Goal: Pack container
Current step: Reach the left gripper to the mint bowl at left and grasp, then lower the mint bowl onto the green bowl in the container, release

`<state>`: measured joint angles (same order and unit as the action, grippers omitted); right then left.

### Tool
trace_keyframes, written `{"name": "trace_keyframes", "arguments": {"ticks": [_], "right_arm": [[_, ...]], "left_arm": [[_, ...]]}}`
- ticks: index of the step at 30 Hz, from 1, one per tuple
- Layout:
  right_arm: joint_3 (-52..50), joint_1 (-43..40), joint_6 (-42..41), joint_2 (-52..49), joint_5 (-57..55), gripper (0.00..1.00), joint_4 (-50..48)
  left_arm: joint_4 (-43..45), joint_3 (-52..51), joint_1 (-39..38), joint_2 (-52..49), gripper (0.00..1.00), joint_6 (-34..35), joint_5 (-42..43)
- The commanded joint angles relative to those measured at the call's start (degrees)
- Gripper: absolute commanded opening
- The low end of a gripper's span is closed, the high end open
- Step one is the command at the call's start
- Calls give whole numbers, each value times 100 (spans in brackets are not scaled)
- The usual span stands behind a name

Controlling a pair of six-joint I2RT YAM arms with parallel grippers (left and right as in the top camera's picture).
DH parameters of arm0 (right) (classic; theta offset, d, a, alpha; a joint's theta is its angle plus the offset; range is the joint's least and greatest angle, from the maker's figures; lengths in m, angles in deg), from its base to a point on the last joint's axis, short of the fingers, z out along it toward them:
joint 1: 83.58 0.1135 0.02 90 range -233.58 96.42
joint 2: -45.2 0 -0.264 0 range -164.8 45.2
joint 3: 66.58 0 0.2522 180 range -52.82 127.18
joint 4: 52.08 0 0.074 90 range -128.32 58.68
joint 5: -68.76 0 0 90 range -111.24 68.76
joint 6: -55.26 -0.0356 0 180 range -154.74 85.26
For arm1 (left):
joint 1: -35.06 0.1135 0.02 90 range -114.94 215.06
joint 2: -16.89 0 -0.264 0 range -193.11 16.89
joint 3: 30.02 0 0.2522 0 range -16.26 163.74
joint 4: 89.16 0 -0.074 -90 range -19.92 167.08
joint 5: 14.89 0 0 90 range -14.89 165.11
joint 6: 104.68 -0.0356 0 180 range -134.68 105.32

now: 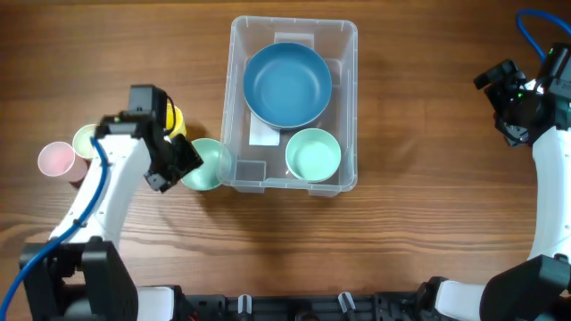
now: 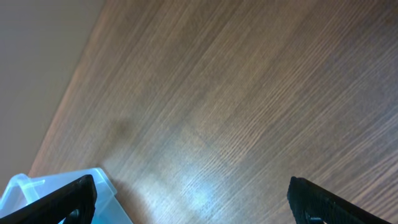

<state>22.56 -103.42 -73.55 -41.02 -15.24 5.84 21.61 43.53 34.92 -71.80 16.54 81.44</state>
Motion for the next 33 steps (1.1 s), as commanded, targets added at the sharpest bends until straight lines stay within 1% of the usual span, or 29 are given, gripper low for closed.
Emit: {"name": "trace_keyframes", "arguments": {"ticks": [1,4,6,7,8,9,10,11,12,15,17,19,20,22,25,26,29,33], "right_arm": [[31,9,-61,-37,48,100,2],[31,9,-61,-37,48,100,2],[31,9,-59,-37,48,100,2],[31,9,-61,-37,48,100,2],[31,9,-61,-37,48,100,2],[31,9,-61,-37,48,100,2],[31,9,-61,-37,48,100,2],[31,9,-61,-37,48,100,2],[31,9,-61,-37,48,100,2],[31,9,-59,-37,48,100,2],[31,9,-61,-39,48,100,2],[31,9,-61,-37,48,100,2],[31,9,-61,-37,48,100,2],[31,9,-61,-37,48,100,2],[31,9,-61,-37,48,100,2],[31,9,-61,-37,48,100,2],[31,9,-59,-37,48,99,2],[31,9,-61,-37,48,99,2]], "left_arm": [[702,-778,31,28,58,468,260],[1123,-1040,33,28,55,529,87],[1270,-1158,31,28,48,531,42],[1283,-1198,31,28,39,531,44],[1259,-1207,31,28,33,531,44],[1198,-1207,31,28,22,531,44],[1165,-1207,33,31,13,529,42],[1119,-1207,39,31,7,531,44],[999,-1207,44,31,4,557,48],[527,-1207,66,153,4,745,48],[175,-1207,68,448,4,769,44],[-81,-1198,68,966,4,772,44],[-284,-1117,68,1580,4,769,46],[-487,-951,68,2114,4,769,46],[-573,-466,57,3005,4,761,140],[-570,-306,50,3154,4,763,203],[-525,267,-31,3307,4,743,197],[-448,710,-125,3029,4,581,50]]}}
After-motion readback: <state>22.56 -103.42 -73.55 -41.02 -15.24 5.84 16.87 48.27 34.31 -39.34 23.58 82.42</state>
